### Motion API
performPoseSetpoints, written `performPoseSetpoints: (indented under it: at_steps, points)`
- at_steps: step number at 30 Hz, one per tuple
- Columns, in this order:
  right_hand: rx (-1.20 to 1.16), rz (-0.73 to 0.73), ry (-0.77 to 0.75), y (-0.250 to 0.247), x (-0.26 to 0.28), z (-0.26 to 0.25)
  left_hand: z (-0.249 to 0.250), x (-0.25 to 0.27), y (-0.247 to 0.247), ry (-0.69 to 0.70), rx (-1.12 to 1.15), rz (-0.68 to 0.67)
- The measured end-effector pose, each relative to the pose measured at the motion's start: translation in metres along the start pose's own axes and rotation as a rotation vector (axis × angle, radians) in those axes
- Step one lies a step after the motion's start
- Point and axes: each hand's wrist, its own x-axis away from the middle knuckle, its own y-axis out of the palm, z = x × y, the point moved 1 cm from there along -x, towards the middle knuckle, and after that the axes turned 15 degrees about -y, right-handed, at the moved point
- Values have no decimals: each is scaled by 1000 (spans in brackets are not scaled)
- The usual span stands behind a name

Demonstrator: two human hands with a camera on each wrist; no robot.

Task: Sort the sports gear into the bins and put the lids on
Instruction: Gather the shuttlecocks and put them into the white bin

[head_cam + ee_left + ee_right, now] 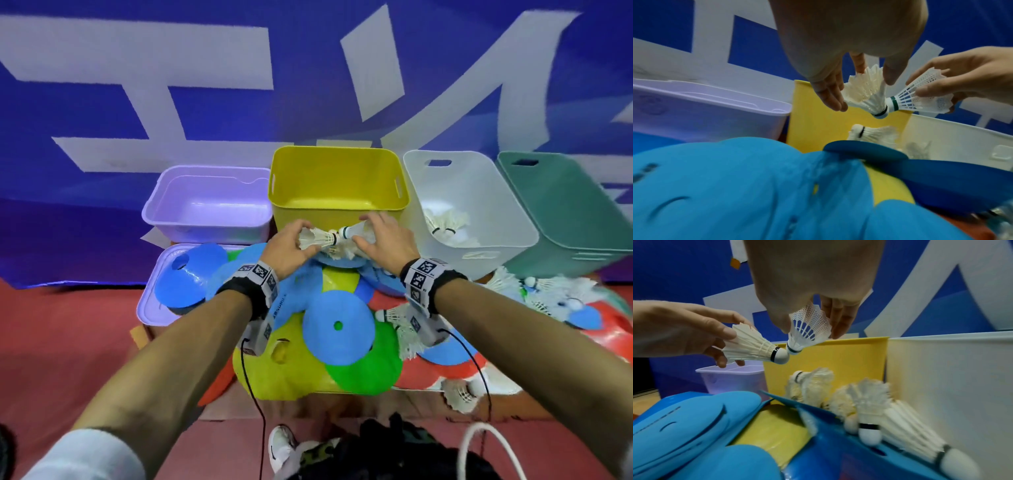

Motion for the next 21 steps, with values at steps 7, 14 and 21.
performPoseSetpoints:
  at_steps: [7,14,21]
  points:
    - [-73,153,113,-48,45,74,84,-8,53,74,-16,-49]
    - [-146,177,175,-73,88,152,148,-18,117,136,-1,-103]
    - [-183,184,223,-74,104,201,176,-27,155,122,-76,-81]
